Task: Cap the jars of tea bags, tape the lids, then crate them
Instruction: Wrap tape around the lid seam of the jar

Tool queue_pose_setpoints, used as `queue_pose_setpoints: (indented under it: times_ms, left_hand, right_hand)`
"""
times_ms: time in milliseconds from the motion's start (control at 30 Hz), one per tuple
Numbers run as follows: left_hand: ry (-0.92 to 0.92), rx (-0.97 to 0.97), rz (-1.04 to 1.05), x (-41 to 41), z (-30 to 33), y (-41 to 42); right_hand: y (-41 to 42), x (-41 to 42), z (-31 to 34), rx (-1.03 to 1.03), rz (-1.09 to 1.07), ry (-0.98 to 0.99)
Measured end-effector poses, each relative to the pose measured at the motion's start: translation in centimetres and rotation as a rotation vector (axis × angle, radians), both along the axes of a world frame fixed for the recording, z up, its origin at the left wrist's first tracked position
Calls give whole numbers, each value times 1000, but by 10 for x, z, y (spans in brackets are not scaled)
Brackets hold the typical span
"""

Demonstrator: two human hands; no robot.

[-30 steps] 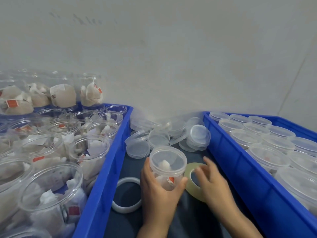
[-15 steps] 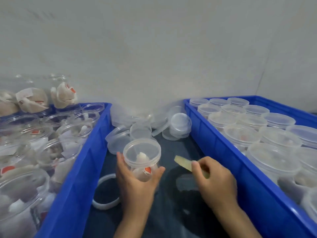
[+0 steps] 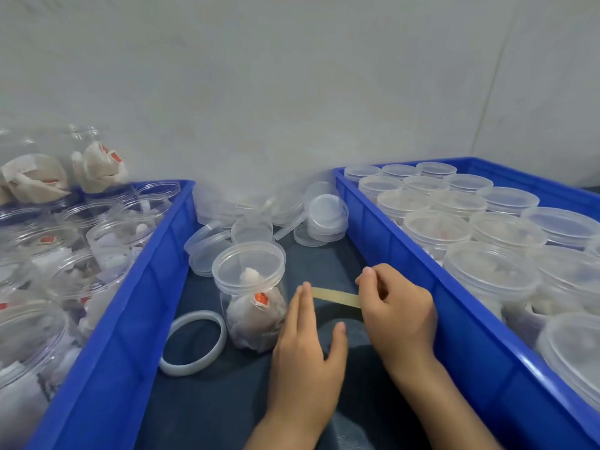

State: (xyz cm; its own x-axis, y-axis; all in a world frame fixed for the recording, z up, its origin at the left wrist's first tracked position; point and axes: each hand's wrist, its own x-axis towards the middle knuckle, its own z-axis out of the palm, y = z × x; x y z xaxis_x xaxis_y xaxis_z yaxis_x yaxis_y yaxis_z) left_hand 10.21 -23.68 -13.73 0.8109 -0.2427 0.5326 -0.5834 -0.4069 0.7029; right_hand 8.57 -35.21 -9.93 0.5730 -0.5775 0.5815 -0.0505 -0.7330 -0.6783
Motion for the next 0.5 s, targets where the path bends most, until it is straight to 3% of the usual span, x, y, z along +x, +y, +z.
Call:
queue_pose_setpoints:
  times_ms: [100, 167, 300, 500]
  left_hand:
    - [212, -22, -12, 5, -3, 2]
    - [233, -46, -18, 7, -1, 2]
    - [74, 12, -14, 0, 0, 1]
    - [-327, 171, 14, -12, 14, 0]
  right_hand:
    - [2, 0, 1, -48, -9, -5]
    - [3, 0, 1, -64, -10, 0]
    - [1, 1, -1, -5, -10, -13]
    - [0, 1, 0, 81, -11, -5]
